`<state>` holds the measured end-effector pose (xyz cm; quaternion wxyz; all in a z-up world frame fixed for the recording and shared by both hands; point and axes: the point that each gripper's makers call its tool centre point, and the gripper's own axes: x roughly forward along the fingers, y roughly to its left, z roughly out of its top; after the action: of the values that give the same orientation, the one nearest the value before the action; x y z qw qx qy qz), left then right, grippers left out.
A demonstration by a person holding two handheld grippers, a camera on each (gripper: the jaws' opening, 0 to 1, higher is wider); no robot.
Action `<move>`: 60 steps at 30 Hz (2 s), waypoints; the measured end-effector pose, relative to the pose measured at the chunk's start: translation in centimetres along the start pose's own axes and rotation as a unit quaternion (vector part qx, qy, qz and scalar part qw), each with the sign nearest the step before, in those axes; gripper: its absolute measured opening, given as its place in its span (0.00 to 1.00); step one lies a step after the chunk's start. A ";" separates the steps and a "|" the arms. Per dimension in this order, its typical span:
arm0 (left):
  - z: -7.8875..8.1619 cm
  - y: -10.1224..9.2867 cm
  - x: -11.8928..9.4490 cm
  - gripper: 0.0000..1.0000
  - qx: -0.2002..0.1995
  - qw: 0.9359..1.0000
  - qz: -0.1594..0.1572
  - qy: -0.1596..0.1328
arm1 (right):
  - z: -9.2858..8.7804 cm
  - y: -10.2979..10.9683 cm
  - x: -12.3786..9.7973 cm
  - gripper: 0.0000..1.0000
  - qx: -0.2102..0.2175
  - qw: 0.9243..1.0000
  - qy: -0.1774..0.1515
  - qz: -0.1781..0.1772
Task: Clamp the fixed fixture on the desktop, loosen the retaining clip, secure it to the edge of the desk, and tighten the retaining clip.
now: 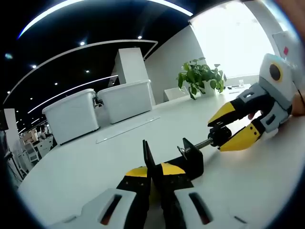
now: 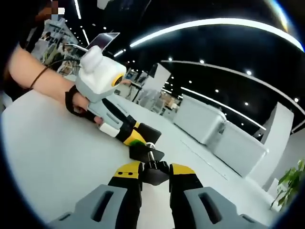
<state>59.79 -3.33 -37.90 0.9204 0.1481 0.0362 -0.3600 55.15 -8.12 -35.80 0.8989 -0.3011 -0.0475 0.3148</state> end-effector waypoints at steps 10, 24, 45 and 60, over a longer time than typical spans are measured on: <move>0.0 0.0 0.0 0.06 0.000 1.000 0.000 0.000 | 0.1 0.1 0.2 0.20 -0.107 0.994 0.013 -0.011; 0.0 0.0 0.0 0.06 0.000 1.000 -0.001 -0.001 | 1.5 -2.1 -0.6 0.24 0.247 0.967 -0.060 0.008; 0.0 -0.1 0.0 0.06 0.001 1.000 -0.003 -0.001 | 0.8 -1.2 -0.4 0.09 0.190 0.981 -0.036 0.009; 0.1 0.0 0.1 0.06 0.001 1.000 -0.003 -0.002 | 1.5 0.1 -0.4 0.08 -0.045 0.999 -0.019 0.003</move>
<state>59.84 -3.40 -37.82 0.9193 0.1480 0.0349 -0.3631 54.32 -7.54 -34.60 0.8824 -0.3357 -0.0780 0.3203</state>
